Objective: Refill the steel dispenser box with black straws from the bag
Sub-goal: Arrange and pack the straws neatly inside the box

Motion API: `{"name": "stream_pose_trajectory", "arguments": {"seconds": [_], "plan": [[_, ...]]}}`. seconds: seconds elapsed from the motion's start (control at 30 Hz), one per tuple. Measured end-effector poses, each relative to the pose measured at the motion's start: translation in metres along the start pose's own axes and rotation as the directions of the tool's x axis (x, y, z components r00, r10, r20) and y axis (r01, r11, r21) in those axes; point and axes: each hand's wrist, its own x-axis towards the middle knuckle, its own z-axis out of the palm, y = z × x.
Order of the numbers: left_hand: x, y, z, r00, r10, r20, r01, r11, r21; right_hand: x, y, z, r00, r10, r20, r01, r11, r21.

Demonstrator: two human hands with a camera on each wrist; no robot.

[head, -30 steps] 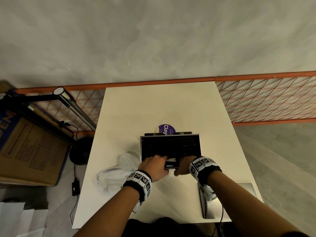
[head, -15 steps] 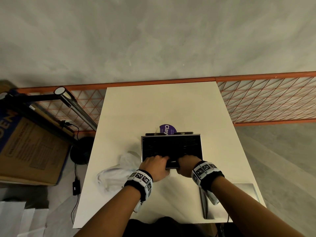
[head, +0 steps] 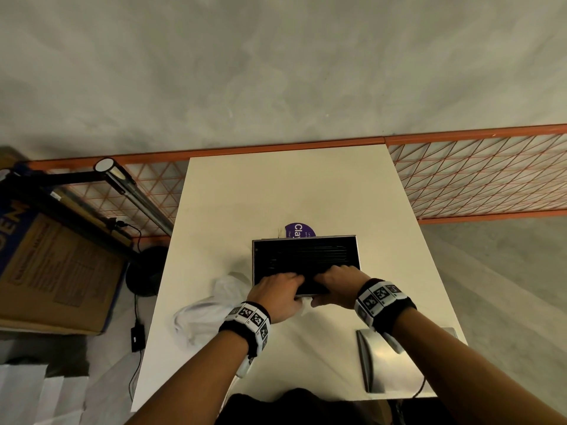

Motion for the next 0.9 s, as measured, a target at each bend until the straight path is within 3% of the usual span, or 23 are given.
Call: {"name": "stream_pose_trajectory", "arguments": {"seconds": [0.23, 0.43, 0.6, 0.9], "plan": [[-0.003, -0.004, 0.007, 0.987, 0.075, -0.143, -0.078, 0.997, -0.016, 0.002, -0.002, 0.000, 0.996, 0.087, 0.029, -0.085, 0.994, -0.061], [-0.004, -0.010, 0.012, 0.942, 0.112, -0.318, -0.127, 0.992, -0.027, 0.004, -0.009, 0.003, 0.987, 0.160, -0.015, -0.160, 0.986, -0.051], [-0.009, -0.006, 0.005, 0.979, 0.032, -0.201, -0.069, 0.981, -0.181, 0.002, -0.010, 0.007, 0.990, 0.120, -0.076, -0.121, 0.993, 0.000], [-0.002, -0.004, 0.011, 0.991, 0.013, -0.136, -0.013, 1.000, 0.006, -0.013, -0.003, 0.015, 0.982, 0.065, -0.175, -0.056, 0.997, 0.056]]}}
